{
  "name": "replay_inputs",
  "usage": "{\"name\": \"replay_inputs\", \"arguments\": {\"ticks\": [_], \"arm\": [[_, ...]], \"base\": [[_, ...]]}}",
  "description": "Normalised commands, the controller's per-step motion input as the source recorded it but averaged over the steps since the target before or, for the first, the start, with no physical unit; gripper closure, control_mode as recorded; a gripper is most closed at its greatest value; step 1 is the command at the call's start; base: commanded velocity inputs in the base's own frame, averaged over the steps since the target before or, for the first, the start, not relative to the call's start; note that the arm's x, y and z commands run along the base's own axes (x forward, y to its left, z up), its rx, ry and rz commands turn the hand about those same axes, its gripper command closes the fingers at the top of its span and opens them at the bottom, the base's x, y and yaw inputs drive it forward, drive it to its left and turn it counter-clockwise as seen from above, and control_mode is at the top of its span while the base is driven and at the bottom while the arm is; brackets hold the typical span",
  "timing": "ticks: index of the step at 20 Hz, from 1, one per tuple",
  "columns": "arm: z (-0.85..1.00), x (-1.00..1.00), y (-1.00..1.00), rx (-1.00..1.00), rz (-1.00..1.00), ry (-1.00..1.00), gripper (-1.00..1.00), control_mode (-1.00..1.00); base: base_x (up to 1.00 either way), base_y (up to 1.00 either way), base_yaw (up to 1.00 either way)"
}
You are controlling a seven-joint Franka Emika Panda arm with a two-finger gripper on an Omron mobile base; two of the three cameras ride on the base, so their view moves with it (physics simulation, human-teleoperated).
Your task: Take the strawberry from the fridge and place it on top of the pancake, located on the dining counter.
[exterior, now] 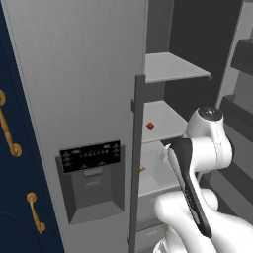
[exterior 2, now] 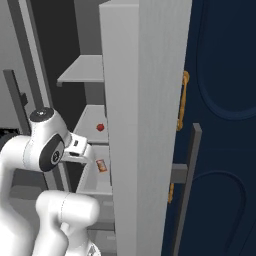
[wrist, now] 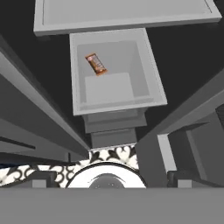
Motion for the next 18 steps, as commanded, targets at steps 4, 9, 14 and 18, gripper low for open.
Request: {"name": "replay_inputs", "arguments": {"ticks": [4,9,14,18], "arm": [[0.18,0.35,0.00,0.07,0.06,-0.59,-1.00,-1.00],[0.19,0.59,0.00,0.16,0.16,-0.42,-1.00,-1.00],[0.06,0.68,0.00,0.05,0.05,-0.12,-1.00,-1.00],[-0.05,0.87,-0.08,0.00,0.00,0.02,-1.00,-1.00]], "base": [[0.00,0.00,0.00],[0.00,0.00,0.00],[0.00,0.00,0.00],[0.00,0.00,0.00]]}}
